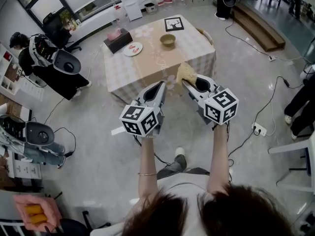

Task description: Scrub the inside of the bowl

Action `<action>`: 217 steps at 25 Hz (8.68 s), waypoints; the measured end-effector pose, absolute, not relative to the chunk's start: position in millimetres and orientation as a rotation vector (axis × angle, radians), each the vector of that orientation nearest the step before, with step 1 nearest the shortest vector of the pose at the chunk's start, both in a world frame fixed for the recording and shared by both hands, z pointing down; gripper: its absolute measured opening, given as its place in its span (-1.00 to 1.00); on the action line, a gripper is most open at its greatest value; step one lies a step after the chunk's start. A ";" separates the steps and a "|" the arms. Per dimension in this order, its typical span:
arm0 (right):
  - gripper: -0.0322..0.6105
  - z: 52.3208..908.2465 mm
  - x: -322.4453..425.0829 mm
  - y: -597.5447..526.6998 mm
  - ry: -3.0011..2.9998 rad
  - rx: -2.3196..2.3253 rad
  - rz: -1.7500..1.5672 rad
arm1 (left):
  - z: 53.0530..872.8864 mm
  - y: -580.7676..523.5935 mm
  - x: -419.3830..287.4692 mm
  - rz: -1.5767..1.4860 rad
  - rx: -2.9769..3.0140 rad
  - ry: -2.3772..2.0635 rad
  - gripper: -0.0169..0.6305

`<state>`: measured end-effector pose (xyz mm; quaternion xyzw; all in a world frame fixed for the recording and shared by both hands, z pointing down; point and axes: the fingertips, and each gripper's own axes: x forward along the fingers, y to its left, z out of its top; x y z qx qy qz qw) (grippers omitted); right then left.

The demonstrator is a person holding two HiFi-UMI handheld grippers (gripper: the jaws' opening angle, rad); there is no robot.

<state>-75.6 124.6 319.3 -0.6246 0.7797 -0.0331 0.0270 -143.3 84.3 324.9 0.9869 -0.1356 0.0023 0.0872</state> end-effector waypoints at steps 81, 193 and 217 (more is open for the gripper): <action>-0.60 348.2 167.7 -189.4 2.569 -1.794 -0.289 | 359.8 -218.9 89.7 0.051 2.791 -0.576 -0.91; -0.60 524.9 183.8 -371.9 4.349 -0.252 1.437 | 567.6 -325.8 129.6 0.046 1.801 -0.606 -0.53; -0.60 532.3 186.8 -367.4 4.308 -0.002 1.862 | 567.8 -324.5 129.0 0.016 1.781 -0.587 -0.54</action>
